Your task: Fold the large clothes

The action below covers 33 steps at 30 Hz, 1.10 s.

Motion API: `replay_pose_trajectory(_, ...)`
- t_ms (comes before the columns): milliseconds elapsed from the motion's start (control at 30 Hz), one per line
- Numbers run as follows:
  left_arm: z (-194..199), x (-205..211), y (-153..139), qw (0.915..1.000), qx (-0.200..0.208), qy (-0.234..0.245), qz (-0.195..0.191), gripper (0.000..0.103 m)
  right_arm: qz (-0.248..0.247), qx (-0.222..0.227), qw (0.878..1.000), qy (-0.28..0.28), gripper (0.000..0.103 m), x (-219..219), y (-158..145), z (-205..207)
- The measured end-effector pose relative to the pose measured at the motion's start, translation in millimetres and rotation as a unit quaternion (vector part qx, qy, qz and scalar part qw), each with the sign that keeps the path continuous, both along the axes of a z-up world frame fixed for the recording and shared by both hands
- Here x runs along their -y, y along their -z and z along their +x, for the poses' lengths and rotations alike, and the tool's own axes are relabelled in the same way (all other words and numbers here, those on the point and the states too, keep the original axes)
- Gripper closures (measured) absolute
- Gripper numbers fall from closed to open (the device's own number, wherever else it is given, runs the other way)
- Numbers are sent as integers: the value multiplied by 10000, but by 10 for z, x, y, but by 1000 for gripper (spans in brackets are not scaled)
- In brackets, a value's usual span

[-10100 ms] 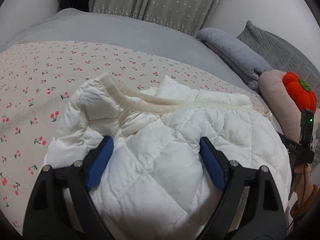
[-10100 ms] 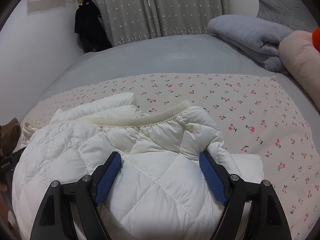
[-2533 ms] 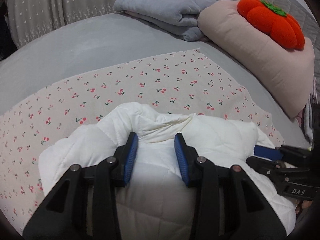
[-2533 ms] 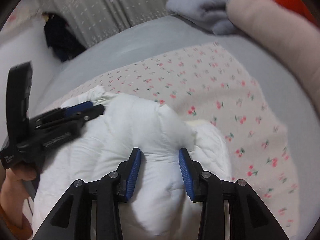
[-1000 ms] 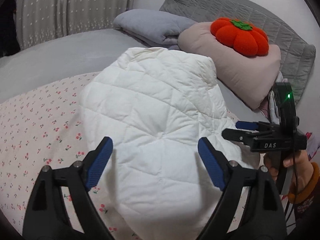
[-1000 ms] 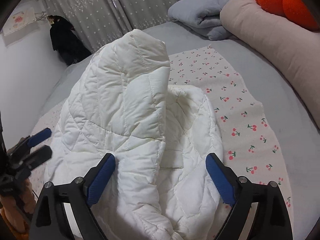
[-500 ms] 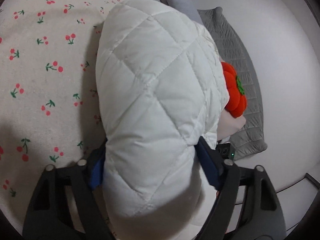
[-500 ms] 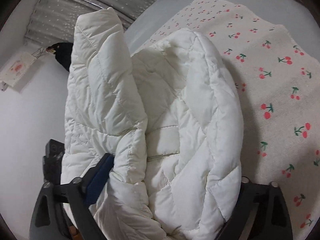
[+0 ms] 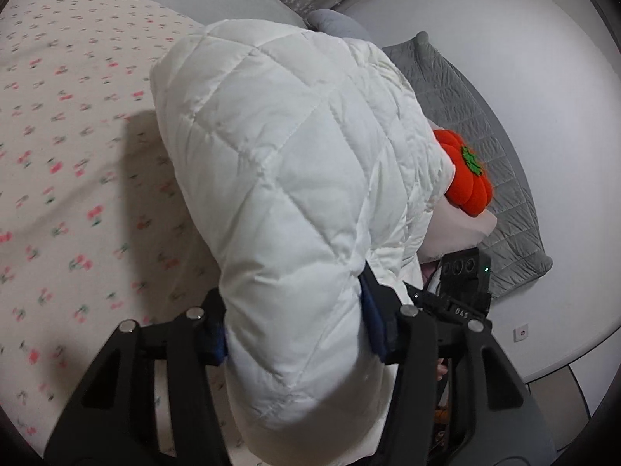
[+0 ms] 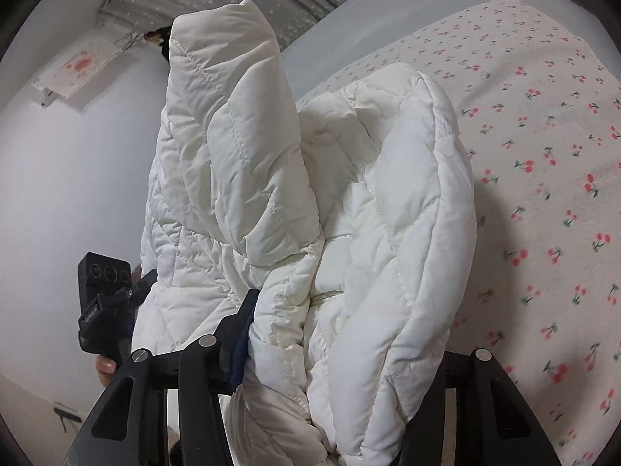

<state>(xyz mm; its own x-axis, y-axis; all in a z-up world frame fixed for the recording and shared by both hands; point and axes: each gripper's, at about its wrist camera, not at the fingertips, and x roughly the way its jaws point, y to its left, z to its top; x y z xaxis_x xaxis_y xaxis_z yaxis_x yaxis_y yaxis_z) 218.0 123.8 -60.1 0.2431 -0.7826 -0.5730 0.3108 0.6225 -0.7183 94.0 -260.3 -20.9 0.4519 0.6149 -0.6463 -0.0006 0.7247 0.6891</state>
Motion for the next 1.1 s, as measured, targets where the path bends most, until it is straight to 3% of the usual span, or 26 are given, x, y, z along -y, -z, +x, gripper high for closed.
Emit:
replay_pose_trajectory(67,-148,-219,160,9998,-81,-145,133,43,-243,-75,9996,-155,47,-240,45,-54)
replay_pose_trajectory(200,-253,-475,477,9983,-113,-437,362,31,-846,-186,9962,-112,20,-563,205,-90)
replay_pose_trajectory(333,-371,-423,217,9941,339,-542,878,30,-1216,-149,9925,-29,17,-626,78,-15)
replay_pose_trajectory(433,-468,-293,-162,9797,1260,-683,1401,30,-1796,180,9836,-1,17,-792,-245,-229)
replay_pose_trajectory(533,-508,-175,-442,9639,2018,-846,1520,30,-2450,685,9670,150,16,-905,-594,-411)
replay_pose_trajectory(667,-392,237,-578,9475,2655,-660,1652,30,-3213,1536,9332,469,17,-1090,-995,-447)
replay_pose_trajectory(733,-160,395,-580,9347,2873,-637,1995,30,-3331,1952,9213,459,17,-1212,-1141,-472)
replay_pose_trajectory(800,15,521,-588,9281,2950,-636,2182,30,-3371,2249,9135,351,17,-1402,-1160,-368)
replay_pose_trajectory(900,229,725,-565,9237,3003,-468,2334,30,-3265,2162,9200,172,25,-1478,-1017,-220)
replay_pose_trajectory(1000,439,838,-326,9257,2666,-179,2677,30,-3462,1341,9281,296,35,-1374,-604,114)
replay_pose_trajectory(1100,596,994,-86,9301,2245,53,2905,30,-2798,849,9552,460,33,-1091,-205,178)
